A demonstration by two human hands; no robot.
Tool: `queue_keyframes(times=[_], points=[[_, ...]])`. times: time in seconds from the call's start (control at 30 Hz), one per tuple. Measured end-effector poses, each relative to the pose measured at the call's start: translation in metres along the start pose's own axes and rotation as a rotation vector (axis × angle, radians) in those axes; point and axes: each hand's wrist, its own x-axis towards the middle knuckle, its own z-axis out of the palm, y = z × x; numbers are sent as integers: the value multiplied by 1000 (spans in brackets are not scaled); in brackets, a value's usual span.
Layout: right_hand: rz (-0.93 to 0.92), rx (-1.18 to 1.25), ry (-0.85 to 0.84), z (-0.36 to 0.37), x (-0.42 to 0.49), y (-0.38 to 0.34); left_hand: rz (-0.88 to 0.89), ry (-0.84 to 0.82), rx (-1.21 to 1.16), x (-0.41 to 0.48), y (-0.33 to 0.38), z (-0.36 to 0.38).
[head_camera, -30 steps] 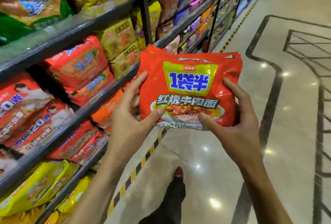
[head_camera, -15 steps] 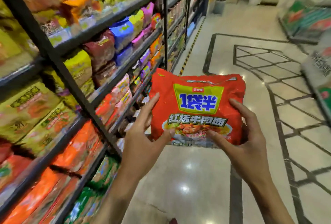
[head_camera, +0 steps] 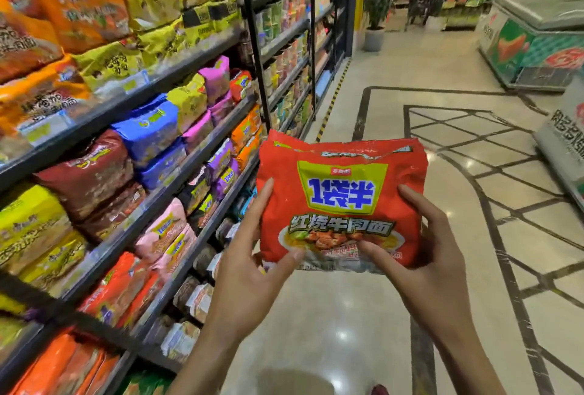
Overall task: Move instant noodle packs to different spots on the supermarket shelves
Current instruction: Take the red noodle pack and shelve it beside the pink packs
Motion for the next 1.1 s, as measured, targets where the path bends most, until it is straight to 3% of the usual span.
queue_keyframes(times=[0.37,0.77,1.1], points=[[-85,-39,-184,-82,224,84,9,151,-26,182,-7,131],[-55,-67,-452,-72,401,173,-15,280,-55,345,-69,172],[-83,-102,-380,-27,584,238,36,330,-129,543,-121,191]])
